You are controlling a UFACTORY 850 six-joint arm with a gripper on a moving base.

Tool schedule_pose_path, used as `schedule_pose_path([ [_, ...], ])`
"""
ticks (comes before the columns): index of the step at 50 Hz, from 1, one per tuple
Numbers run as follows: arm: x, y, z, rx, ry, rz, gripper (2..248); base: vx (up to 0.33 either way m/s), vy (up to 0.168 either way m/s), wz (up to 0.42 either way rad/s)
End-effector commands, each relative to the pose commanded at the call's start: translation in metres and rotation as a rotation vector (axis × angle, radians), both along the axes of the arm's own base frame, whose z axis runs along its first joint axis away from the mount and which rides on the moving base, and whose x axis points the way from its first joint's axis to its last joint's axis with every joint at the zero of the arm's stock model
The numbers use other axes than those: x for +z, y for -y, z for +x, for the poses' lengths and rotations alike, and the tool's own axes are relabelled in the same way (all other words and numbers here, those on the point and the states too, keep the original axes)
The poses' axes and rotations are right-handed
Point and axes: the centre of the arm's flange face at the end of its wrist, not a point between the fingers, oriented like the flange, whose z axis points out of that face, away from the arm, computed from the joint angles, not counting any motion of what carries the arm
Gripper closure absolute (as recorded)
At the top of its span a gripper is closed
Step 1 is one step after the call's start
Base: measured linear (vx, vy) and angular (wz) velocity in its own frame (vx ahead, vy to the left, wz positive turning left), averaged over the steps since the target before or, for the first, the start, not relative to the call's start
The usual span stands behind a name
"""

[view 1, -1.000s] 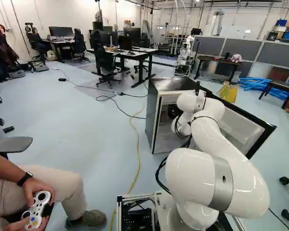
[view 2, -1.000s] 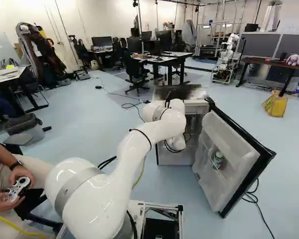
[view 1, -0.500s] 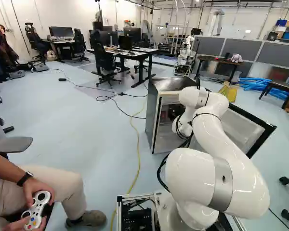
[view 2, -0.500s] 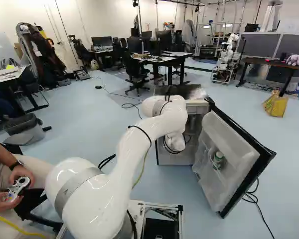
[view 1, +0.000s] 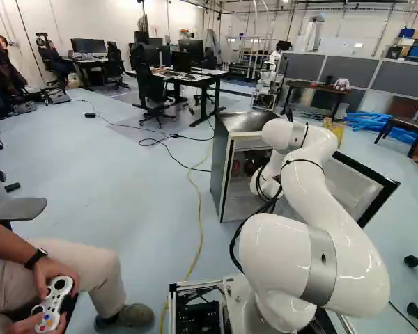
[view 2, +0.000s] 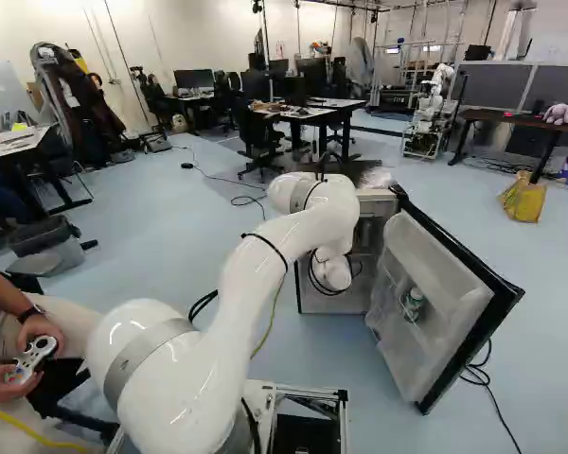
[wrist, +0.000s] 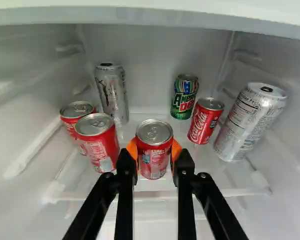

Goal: Grab a drink from the fridge

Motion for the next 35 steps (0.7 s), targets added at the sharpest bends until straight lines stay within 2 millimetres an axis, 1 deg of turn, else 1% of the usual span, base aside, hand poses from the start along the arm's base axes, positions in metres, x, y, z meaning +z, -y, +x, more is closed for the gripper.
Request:
schedule_pose_path([
  [8,0.009,-0.001,-0.01,-0.006,-0.015,0.008,165,0.0,0.0,0.0],
  [35,0.056,-0.004,-0.047,-0.03,-0.05,0.027,165,0.0,0.0,0.0],
])
